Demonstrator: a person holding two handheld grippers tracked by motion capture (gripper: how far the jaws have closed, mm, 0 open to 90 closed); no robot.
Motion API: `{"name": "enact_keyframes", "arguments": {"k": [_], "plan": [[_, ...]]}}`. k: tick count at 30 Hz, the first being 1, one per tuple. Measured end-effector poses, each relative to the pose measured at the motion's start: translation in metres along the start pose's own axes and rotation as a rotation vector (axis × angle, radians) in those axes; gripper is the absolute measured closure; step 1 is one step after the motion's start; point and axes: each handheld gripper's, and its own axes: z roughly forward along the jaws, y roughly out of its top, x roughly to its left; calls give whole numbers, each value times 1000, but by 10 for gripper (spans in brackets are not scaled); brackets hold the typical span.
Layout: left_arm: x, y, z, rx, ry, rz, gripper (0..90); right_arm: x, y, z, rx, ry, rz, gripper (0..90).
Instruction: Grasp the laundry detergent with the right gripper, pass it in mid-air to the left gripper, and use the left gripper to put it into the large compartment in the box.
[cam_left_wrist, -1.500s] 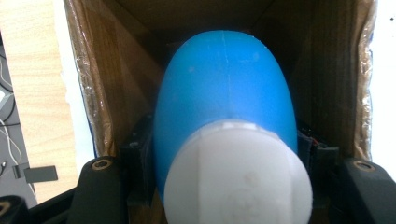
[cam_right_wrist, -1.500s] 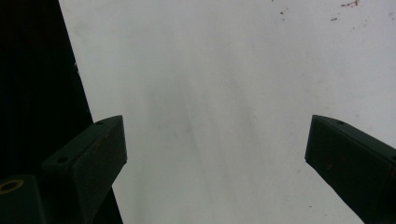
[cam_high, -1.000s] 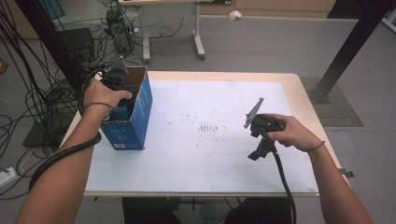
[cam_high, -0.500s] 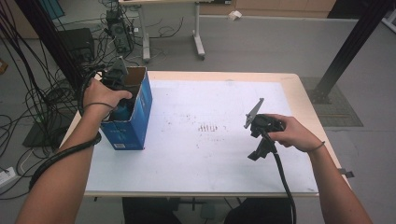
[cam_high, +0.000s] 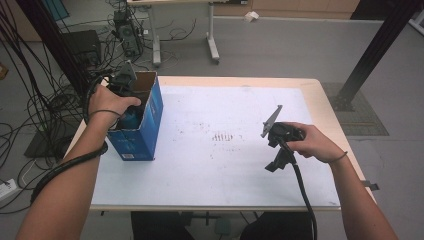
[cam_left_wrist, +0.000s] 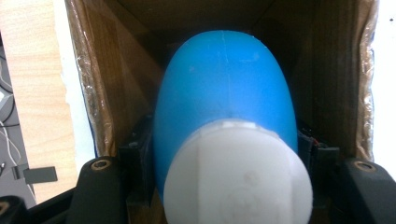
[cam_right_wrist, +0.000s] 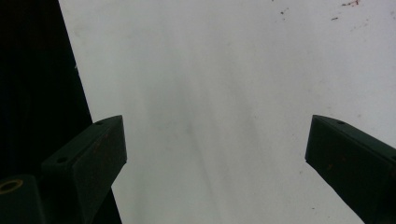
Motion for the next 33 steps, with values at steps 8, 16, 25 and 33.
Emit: {"name": "enact_keyframes", "arguments": {"k": [8, 16, 25, 33], "plan": [[0, 0, -3, 4, -4, 9, 315, 0, 1, 1, 1, 1, 3, 48], [0, 0, -12, -6, 4, 5, 288, 0, 1, 2, 9, -6, -2, 48], [-2, 0, -32, -28, 4, 17, 285, 0, 1, 2, 2, -9, -7, 48], [-6, 2, -54, -49, 19, 39, 289, -1, 3, 3, 4, -5, -9, 47]]}}
